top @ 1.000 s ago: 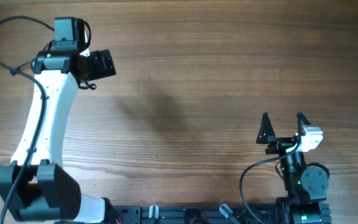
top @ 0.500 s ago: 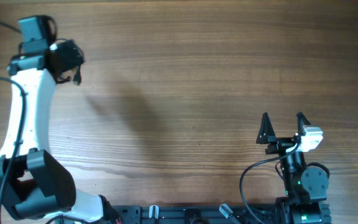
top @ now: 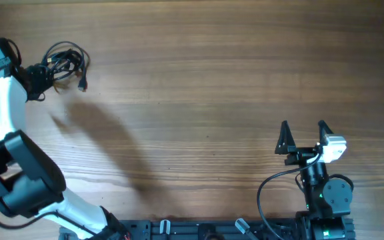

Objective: Untangle cables
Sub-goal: 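Reach the left gripper forward-left over the black cable bundle, then close the left gripper on a loop of the black cable bundle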

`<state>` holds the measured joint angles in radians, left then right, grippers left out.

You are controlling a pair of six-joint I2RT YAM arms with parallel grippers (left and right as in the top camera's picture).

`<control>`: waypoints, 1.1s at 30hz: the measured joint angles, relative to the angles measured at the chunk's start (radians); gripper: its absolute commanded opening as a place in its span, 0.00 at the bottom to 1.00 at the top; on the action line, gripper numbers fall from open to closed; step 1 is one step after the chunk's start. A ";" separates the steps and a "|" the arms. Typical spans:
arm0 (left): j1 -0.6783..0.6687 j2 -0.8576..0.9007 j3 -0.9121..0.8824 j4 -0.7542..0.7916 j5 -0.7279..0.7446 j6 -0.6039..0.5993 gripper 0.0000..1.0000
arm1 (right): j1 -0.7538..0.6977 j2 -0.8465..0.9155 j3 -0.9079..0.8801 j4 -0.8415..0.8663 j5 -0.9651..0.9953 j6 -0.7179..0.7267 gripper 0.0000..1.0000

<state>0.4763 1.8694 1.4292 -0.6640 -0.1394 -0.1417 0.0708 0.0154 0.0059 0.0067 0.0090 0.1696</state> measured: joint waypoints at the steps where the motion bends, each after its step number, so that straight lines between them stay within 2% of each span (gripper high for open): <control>1: 0.002 0.014 0.000 0.011 0.014 0.000 0.65 | 0.000 0.000 0.000 0.000 0.000 0.000 1.00; 10: 0.001 0.093 0.000 0.078 0.167 0.098 0.68 | 0.000 0.000 0.000 0.000 0.000 0.000 1.00; 19: 0.001 0.121 0.000 0.146 0.199 0.120 0.64 | 0.000 0.000 0.000 0.000 0.000 0.000 1.00; 20: 0.001 0.127 0.000 0.153 0.201 0.122 0.59 | 0.000 0.000 0.000 0.000 0.000 0.000 1.00; 21: 0.001 0.134 0.000 0.161 0.202 0.122 0.38 | 0.000 0.000 0.000 0.000 0.000 0.000 1.00; 22: 0.001 0.144 0.000 0.165 0.202 0.123 0.23 | 0.000 0.000 0.000 0.000 0.000 0.000 1.00; 23: 0.001 0.151 0.000 0.169 0.202 0.120 0.11 | 0.000 0.000 0.000 0.000 0.000 0.000 1.00; 24: 0.001 0.163 0.000 0.175 0.202 0.126 0.04 | 0.000 0.000 0.000 0.000 0.000 0.000 1.00; 33: 0.001 0.190 0.000 0.175 0.248 0.129 0.04 | 0.000 0.000 0.000 0.000 0.000 0.000 1.00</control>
<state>0.4774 2.0598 1.4292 -0.4892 0.1085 -0.0128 0.0708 0.0154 0.0059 0.0067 0.0090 0.1696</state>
